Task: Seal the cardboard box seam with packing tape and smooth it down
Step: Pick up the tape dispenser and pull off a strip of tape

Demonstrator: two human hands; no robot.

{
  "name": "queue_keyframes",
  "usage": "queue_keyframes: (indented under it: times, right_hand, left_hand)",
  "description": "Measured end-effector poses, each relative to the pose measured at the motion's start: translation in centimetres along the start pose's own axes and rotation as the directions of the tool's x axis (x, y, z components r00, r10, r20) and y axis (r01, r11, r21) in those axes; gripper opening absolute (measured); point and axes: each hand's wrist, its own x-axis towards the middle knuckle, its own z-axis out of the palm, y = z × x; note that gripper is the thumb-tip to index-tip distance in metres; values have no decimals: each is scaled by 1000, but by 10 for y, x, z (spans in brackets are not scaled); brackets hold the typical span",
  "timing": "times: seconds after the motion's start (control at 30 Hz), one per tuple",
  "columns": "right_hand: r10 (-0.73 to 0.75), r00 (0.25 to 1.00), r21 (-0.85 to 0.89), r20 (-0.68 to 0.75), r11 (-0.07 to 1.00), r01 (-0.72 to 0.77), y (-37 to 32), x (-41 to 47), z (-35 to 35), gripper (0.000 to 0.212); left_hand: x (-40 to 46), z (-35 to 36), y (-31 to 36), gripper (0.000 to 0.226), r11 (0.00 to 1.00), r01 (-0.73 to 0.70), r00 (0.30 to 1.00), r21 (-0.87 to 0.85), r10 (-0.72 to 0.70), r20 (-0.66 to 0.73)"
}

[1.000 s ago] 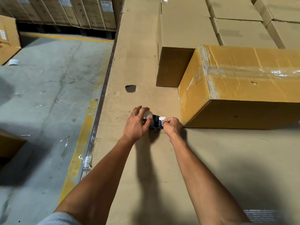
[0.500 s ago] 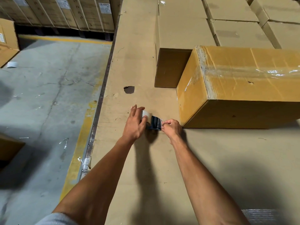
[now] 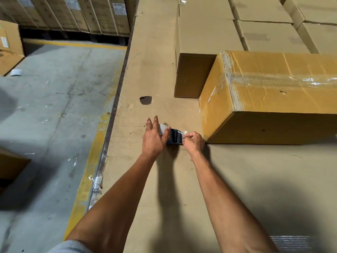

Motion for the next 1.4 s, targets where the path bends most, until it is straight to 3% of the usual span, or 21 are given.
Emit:
queue_keyframes:
  times: [0.13, 0.2, 0.3, 0.4, 0.5, 0.67, 0.9, 1.13, 1.4]
  right_hand:
    - [12, 999, 40, 39, 999, -13, 16, 16, 11, 5]
    - [23, 999, 159, 31, 987, -28, 24, 28, 16, 6]
    - [81, 992, 415, 93, 903, -112, 8, 13, 6, 26]
    - [81, 985, 503, 155, 851, -150, 5, 11, 3, 24]
    - [87, 982, 516, 165, 841, -161, 6, 12, 3, 22]
    - [52, 979, 524, 196, 839, -149, 8, 14, 1, 26]
    - [51, 978, 565, 202, 809, -159, 9, 17, 3, 24]
    - [74, 947, 662, 313, 698, -273, 6, 18, -6, 9]
    - [97, 877, 681, 470, 592, -431, 22, 18, -21, 24]
  left_hand:
    - [1, -2, 0, 83, 999, 9, 1000, -49, -8, 19]
    - [6, -6, -4, 84, 993, 41, 999, -111, -37, 32]
    - [12, -11, -16, 86, 963, 79, 996, -257, -64, 66]
    - [13, -16, -24, 100, 923, 138, 988, -358, -102, 119]
    - [14, -17, -16, 95, 964, 96, 992, -249, -72, 102]
    - [6, -8, 8, 87, 1000, -15, 999, -12, 14, -41]
    - [6, -1, 4, 75, 1000, -6, 998, -18, 5, -66]
    - [13, -15, -13, 72, 971, 50, 998, -235, -55, -15]
    - [4, -10, -3, 74, 993, 3, 1000, -117, -5, -15]
